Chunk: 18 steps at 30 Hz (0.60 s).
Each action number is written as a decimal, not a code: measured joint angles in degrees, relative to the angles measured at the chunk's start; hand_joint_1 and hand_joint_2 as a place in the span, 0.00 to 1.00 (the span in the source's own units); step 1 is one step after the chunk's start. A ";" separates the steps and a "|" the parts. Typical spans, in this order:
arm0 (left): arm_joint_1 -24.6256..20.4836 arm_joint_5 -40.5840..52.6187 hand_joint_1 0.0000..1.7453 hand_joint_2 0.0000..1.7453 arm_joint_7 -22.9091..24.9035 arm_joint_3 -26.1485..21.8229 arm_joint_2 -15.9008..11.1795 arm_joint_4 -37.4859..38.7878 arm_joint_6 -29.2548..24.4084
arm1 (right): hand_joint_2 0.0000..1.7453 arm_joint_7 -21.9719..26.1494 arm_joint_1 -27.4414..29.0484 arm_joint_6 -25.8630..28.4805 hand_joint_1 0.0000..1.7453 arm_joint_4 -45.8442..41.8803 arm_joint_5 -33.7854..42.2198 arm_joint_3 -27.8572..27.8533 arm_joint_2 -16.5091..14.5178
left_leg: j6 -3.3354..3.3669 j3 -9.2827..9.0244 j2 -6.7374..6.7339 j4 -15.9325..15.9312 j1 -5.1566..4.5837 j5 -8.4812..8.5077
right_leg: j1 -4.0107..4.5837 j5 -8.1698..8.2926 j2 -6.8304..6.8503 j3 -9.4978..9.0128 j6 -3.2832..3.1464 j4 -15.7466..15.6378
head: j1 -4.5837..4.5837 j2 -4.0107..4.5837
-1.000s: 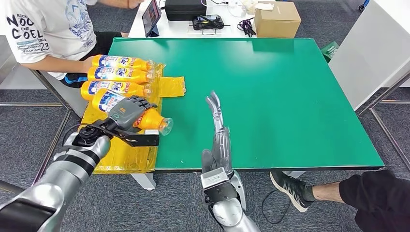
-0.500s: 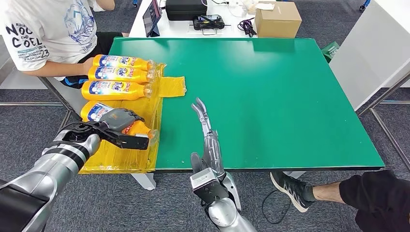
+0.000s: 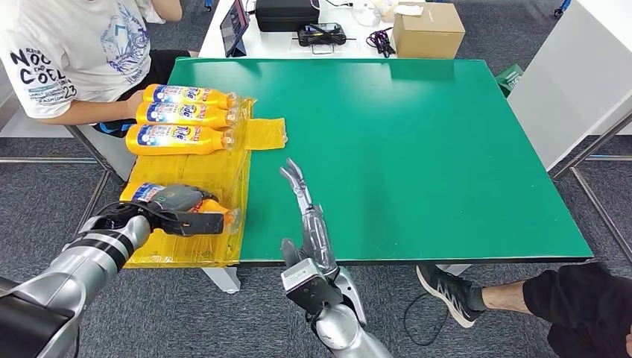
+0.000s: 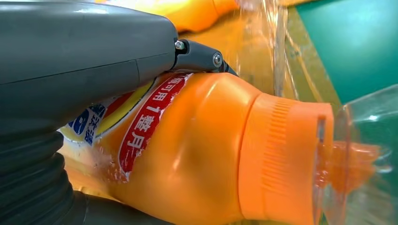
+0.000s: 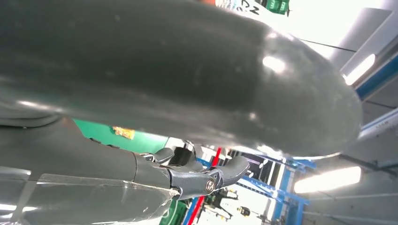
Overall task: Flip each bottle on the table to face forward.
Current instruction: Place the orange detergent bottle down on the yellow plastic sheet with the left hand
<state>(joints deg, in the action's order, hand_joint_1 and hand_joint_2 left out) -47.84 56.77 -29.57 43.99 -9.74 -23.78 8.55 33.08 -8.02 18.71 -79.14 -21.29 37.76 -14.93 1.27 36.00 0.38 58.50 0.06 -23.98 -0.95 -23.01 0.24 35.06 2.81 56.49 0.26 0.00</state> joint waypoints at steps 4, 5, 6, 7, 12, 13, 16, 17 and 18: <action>0.50 -0.06 1.00 1.00 0.07 0.17 -0.10 0.19 0.36 | 0.00 -0.38 -0.23 -1.06 0.00 0.89 0.73 0.10 -0.07 | 0.00 0.00 0.00 0.00 0.00 0.00 | 0.00 0.00 0.00 -0.01 0.00 0.00 | -0.01 0.00; 0.55 -0.07 1.00 1.00 0.10 0.19 -0.12 0.22 0.42 | 0.00 -0.40 -0.28 -1.20 0.00 1.07 0.85 0.13 -0.07 | 0.00 -0.01 0.00 0.00 0.00 0.00 | 0.00 0.00 0.00 -0.01 0.00 0.00 | -0.01 0.00; 0.58 -0.07 0.83 1.00 0.13 0.20 -0.12 0.25 0.46 | 0.00 -0.40 -0.33 -1.29 0.00 1.24 0.90 0.17 -0.08 | 0.00 -0.01 0.00 0.00 0.00 0.00 | 0.00 0.00 0.00 -0.01 0.00 -0.01 | -0.01 0.00; 0.59 -0.07 0.60 1.00 0.15 0.21 -0.12 0.28 0.49 | 0.00 -0.40 -0.37 -1.34 0.00 1.40 0.90 0.22 -0.08 | 0.00 -0.01 0.00 -0.01 0.00 0.00 | 0.00 0.00 0.00 -0.02 0.00 -0.01 | -0.01 0.00; 0.57 0.07 0.00 1.00 0.56 0.21 -0.14 0.48 1.48 | 0.25 -0.47 -0.48 -1.76 0.00 2.00 1.02 0.32 -0.09 | 0.00 -0.06 0.00 -0.01 0.00 0.00 | 0.00 0.00 0.00 -0.07 0.00 0.00 | -0.01 0.00; 0.57 0.10 0.00 1.00 0.65 0.21 -0.15 0.50 1.67 | 0.50 -0.48 -0.51 -1.82 0.00 2.13 1.05 0.32 -0.10 | 0.00 -0.07 0.01 -0.01 0.00 0.00 | 0.00 0.00 0.00 -0.08 0.00 0.00 | -0.01 0.00; 0.56 -0.24 0.00 1.00 0.75 0.21 -0.22 0.56 2.38 | 1.00 -0.51 -0.61 -1.97 0.00 2.50 1.18 0.32 -0.14 | 0.00 -0.09 0.01 -0.01 0.00 0.00 | 0.00 0.00 0.00 -0.11 0.00 0.00 | -0.02 0.00; 0.55 -0.66 0.00 1.00 0.74 0.21 -0.26 0.58 3.00 | 1.00 -0.52 -0.64 -2.10 0.00 2.61 1.27 0.32 -0.16 | 0.00 -0.10 0.01 -0.01 0.00 0.00 | 0.00 0.00 0.00 -0.12 0.00 0.00 | -0.02 0.00; 0.50 -1.25 0.00 1.00 0.68 0.20 -0.32 0.58 3.90 | 1.00 -0.54 -0.68 -2.26 0.00 2.71 1.39 0.32 -0.18 | 0.00 -0.11 0.01 -0.01 0.00 0.00 | 0.00 0.00 0.00 -0.13 0.00 0.00 | -0.02 0.00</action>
<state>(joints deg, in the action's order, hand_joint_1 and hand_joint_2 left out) -47.35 55.52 -28.88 44.19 -10.06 -23.20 12.45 32.54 -8.70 16.45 -76.43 -19.91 38.07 -15.11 1.27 35.89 0.39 58.49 0.06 -23.98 -0.95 -23.01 0.25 34.93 2.80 56.49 0.25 0.00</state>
